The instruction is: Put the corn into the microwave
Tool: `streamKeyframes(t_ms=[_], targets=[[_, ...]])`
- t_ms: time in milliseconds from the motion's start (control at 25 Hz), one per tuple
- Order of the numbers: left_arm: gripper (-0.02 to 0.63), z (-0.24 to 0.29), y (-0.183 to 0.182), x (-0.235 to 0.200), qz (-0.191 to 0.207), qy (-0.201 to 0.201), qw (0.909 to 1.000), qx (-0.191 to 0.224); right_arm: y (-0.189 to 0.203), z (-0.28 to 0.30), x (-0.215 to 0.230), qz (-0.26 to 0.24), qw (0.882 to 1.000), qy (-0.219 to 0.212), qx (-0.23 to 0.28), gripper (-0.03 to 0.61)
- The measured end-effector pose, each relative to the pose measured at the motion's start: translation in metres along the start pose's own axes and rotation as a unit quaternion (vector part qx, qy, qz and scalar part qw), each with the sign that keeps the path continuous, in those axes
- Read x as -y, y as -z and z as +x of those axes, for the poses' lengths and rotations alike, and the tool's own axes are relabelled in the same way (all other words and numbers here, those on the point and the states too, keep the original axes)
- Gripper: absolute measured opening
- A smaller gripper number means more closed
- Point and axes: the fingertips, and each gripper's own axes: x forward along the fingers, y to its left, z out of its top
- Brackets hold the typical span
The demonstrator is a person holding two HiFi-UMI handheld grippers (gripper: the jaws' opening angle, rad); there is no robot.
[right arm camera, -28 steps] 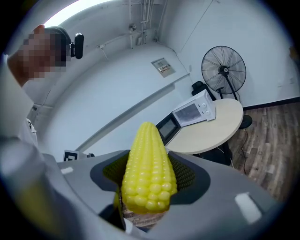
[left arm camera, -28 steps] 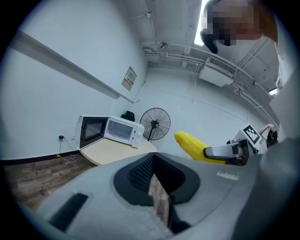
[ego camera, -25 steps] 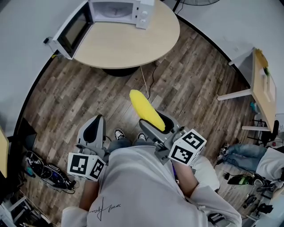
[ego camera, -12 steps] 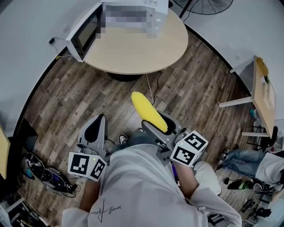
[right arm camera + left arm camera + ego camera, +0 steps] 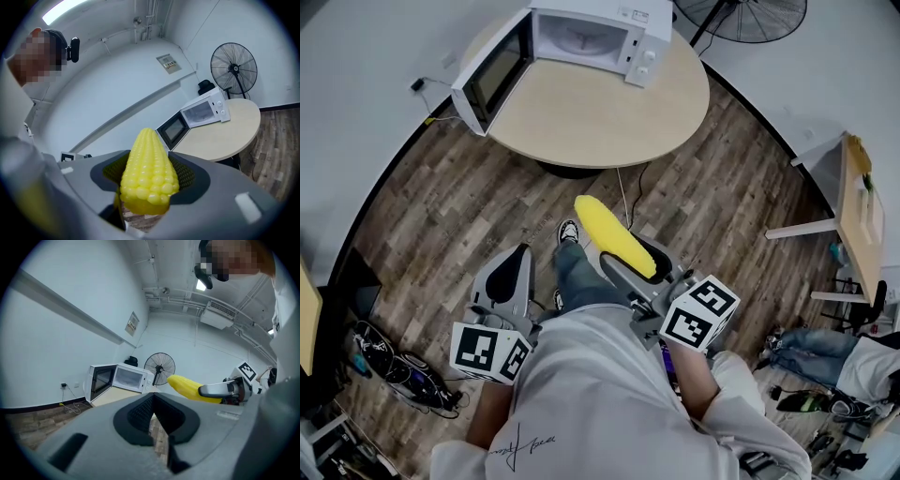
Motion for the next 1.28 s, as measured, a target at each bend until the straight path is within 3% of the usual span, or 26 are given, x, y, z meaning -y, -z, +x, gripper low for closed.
streamKeyframes(t_ms=[280,480,760,1280], targets=[[-0.003,0.021,-0.027,-0.022,0.004,0.003,0.9998,0.021,-0.020,0.028,0.020,-0.004,1.000,0.003,0.001,0.261],[-0.003,0.056,-0.039,-0.037,-0.015,0.009,0.9995,0.026,-0.039,0.060,0.027,0.076,0.995,-0.059,0.021,0.259],[-0.003,0.100,-0.050,-0.060,-0.007,0.010,0.9999,0.011,-0.069,0.099,0.053,0.046,0.997,-0.062,0.006,0.259],[-0.003,0.202,-0.092,-0.100,0.011,-0.003,0.9999,-0.002,-0.141,0.159,0.126,0.052,0.996,-0.072,0.006,0.259]])
